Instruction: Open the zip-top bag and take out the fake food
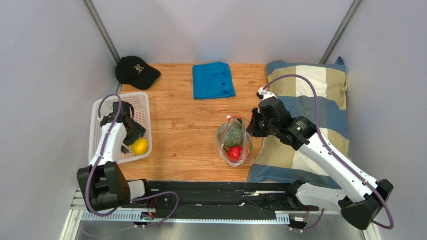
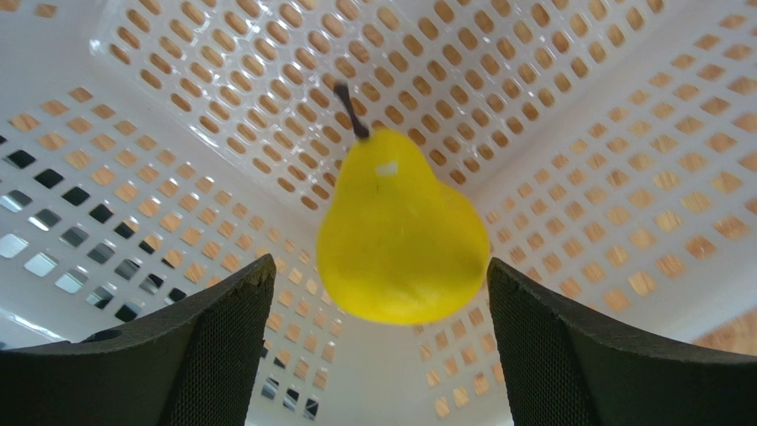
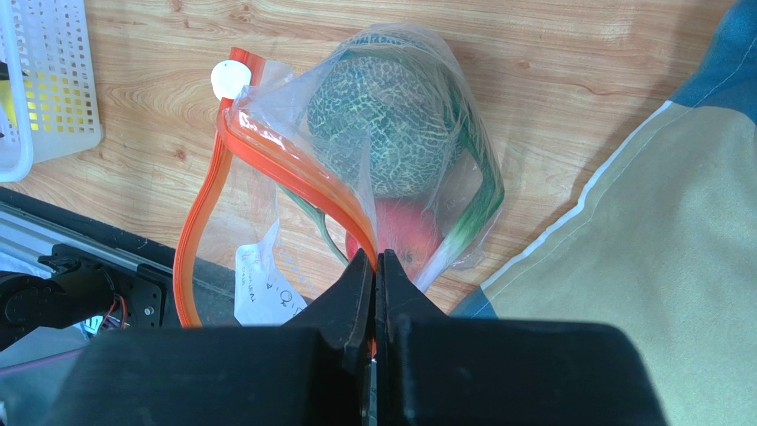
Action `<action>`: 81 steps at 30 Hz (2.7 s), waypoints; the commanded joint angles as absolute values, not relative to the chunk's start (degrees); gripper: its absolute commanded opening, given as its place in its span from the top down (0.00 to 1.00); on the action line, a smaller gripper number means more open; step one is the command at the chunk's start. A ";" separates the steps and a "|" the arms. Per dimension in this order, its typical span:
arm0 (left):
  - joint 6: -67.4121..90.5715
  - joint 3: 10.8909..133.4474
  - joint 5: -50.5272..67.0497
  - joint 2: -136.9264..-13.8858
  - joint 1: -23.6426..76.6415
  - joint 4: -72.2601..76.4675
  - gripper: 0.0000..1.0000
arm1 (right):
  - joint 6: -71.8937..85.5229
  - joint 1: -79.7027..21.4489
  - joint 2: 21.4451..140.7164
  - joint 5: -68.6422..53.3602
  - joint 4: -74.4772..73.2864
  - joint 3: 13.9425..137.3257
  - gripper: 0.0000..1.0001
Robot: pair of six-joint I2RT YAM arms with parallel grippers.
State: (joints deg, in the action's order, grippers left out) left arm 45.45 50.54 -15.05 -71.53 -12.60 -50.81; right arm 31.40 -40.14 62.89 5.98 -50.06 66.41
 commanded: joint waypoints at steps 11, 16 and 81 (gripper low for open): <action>48.33 59.77 6.30 -53.88 16.40 -48.38 0.27 | 31.99 -39.90 65.04 5.54 -47.90 70.40 1.00; 50.79 60.11 16.25 -57.38 28.54 -35.00 0.37 | 34.01 -39.90 64.78 6.15 -46.58 69.87 1.00; 28.04 68.03 33.66 -97.30 53.70 -16.89 0.48 | 46.76 -39.90 64.42 5.36 -43.33 67.32 1.00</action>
